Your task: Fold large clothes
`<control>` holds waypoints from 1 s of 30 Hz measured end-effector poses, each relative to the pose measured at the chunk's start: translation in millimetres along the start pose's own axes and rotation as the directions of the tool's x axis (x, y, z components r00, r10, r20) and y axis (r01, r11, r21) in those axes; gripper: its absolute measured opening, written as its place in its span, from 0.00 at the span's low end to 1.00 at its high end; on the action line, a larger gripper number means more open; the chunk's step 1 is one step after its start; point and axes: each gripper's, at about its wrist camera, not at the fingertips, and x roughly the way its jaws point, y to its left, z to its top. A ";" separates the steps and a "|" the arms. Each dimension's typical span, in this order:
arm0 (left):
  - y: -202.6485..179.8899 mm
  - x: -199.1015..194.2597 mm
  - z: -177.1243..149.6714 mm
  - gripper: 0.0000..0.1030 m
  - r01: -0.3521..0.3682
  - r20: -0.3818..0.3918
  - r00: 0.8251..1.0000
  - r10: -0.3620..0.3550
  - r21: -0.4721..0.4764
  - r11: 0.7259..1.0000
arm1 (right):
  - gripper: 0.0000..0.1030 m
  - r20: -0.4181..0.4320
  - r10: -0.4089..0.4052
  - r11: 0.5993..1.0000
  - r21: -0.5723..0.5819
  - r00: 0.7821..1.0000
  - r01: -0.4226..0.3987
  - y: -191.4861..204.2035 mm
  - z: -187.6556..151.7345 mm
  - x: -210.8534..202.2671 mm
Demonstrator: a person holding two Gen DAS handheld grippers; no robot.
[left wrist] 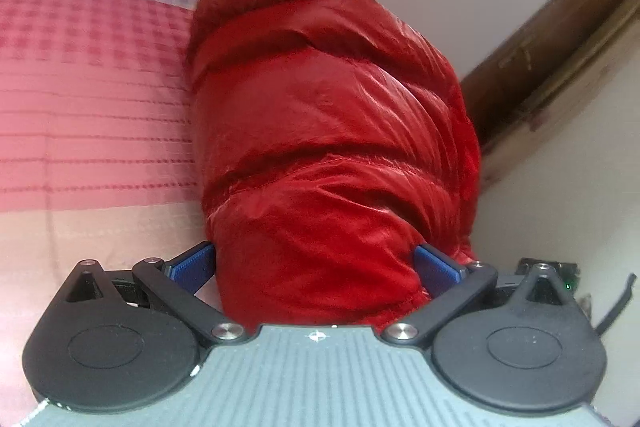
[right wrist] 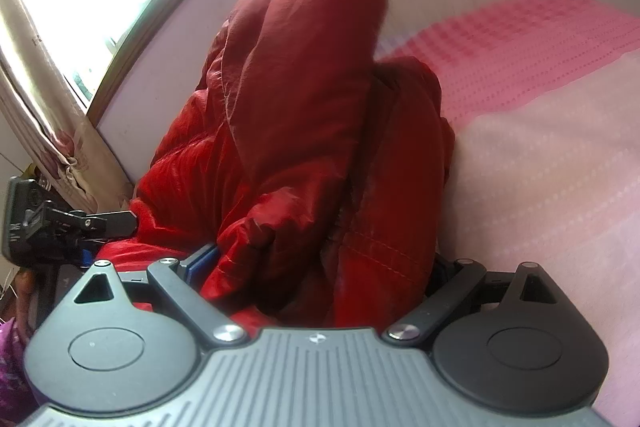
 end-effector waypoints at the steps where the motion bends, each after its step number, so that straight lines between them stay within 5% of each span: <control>1: 1.8 2.6 2.3 1.00 0.011 -0.009 1.000 -0.011 0.007 1.000 | 0.93 -0.001 0.003 1.000 0.005 1.000 -0.003 -1.0 0.1 0.1; 10: 24.0 32.3 11.7 1.00 0.112 -0.079 0.990 -0.118 -0.079 0.991 | 0.93 -0.010 0.017 0.999 0.031 1.000 -0.017 -3.6 -0.6 1.5; 17: -5.4 26.9 4.9 1.00 -0.024 -0.035 0.999 0.024 0.023 0.999 | 0.96 -0.074 0.050 0.997 0.058 0.996 -0.045 -10.5 12.4 3.6; 26: -16.1 23.7 5.0 1.00 -0.080 -0.022 0.996 0.081 0.048 0.996 | 0.98 -0.070 0.064 0.996 0.067 0.995 -0.060 -17.6 18.2 12.5; 30: -39.3 23.6 1.7 0.97 -0.179 0.039 0.984 0.175 0.147 0.973 | 0.75 -0.044 0.045 0.999 0.002 0.998 -0.045 -8.0 16.7 10.0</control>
